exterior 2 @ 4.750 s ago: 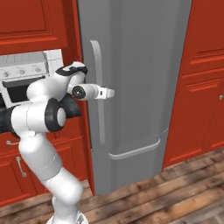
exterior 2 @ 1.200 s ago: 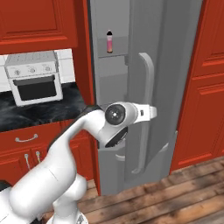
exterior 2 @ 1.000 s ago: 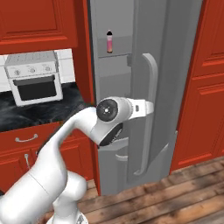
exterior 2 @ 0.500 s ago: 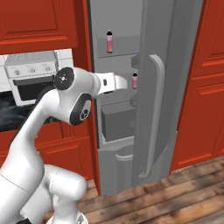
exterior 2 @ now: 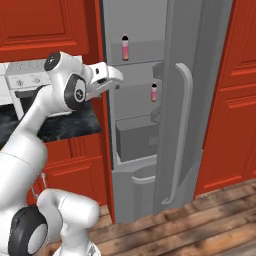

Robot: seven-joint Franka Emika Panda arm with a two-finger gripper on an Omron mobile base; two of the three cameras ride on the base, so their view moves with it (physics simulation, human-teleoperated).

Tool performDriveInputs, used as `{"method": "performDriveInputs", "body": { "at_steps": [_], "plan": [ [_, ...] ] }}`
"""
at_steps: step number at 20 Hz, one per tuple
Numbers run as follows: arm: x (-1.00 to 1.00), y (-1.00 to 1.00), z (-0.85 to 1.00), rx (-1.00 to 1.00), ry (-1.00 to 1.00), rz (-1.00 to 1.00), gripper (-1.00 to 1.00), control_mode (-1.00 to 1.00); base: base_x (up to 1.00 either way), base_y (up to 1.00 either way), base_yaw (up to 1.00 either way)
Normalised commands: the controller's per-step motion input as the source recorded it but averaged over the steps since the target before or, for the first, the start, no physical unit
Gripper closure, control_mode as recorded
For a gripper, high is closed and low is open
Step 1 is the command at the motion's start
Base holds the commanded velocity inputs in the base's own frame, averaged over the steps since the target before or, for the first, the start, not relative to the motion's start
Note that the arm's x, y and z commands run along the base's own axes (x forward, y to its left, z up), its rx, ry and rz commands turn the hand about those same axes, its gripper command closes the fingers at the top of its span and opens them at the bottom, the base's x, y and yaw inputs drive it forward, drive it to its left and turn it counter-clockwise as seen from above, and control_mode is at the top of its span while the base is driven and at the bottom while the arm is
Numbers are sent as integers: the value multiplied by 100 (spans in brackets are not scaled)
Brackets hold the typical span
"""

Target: Open the fridge, grab two sodas, and place both sodas inside the bowl with ice on the dining counter.

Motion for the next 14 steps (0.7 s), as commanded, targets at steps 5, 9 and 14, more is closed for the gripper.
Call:
{"method": "performDriveInputs", "body": {
  "at_steps": [5,9,14],
  "plan": [
    [97,-18,1,-4,16,0,-100,-100,0,0,0],
    [90,-33,0,-1,13,0,-100,-100,0,0,0],
    [86,-48,0,0,10,1,-100,-100,0,0,0]
  ]
}}
